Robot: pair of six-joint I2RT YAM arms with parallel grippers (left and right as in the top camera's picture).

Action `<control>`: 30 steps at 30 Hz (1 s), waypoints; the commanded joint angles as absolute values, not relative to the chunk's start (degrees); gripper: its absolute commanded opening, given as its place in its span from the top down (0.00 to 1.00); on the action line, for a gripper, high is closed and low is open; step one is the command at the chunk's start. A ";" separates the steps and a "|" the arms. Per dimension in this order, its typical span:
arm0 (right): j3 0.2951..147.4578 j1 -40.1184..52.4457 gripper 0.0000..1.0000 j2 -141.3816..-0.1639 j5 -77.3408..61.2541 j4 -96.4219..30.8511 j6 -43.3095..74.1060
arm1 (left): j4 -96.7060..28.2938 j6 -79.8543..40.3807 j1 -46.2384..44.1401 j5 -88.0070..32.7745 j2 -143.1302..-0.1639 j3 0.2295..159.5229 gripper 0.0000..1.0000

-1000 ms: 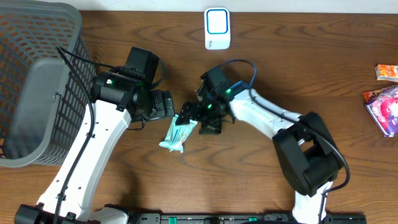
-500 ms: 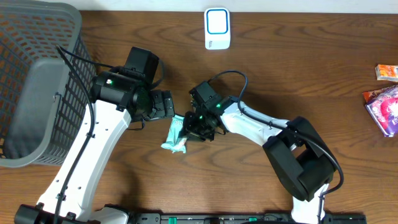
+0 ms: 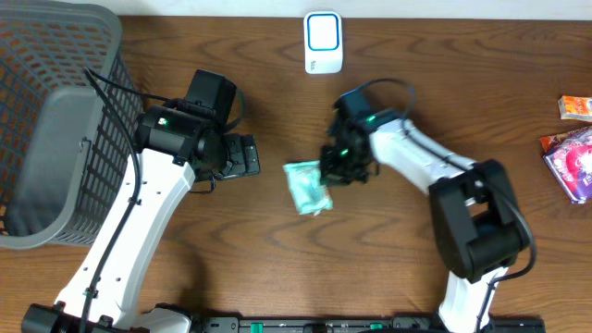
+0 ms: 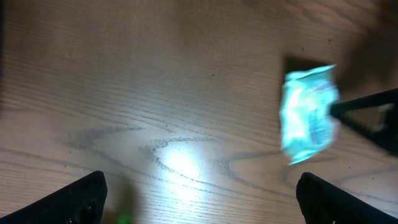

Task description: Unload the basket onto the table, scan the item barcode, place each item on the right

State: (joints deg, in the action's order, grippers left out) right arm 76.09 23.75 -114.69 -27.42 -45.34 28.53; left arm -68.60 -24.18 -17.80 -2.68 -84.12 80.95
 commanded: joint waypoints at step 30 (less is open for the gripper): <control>87.31 22.76 0.01 -113.69 -11.94 -64.07 21.19 | -68.77 -23.86 -17.96 -2.17 -84.20 80.66 0.02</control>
State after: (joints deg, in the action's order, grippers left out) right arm 89.12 21.93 -114.67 -20.18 -63.35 16.62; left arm -68.60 -24.18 -17.80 -2.68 -84.12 80.95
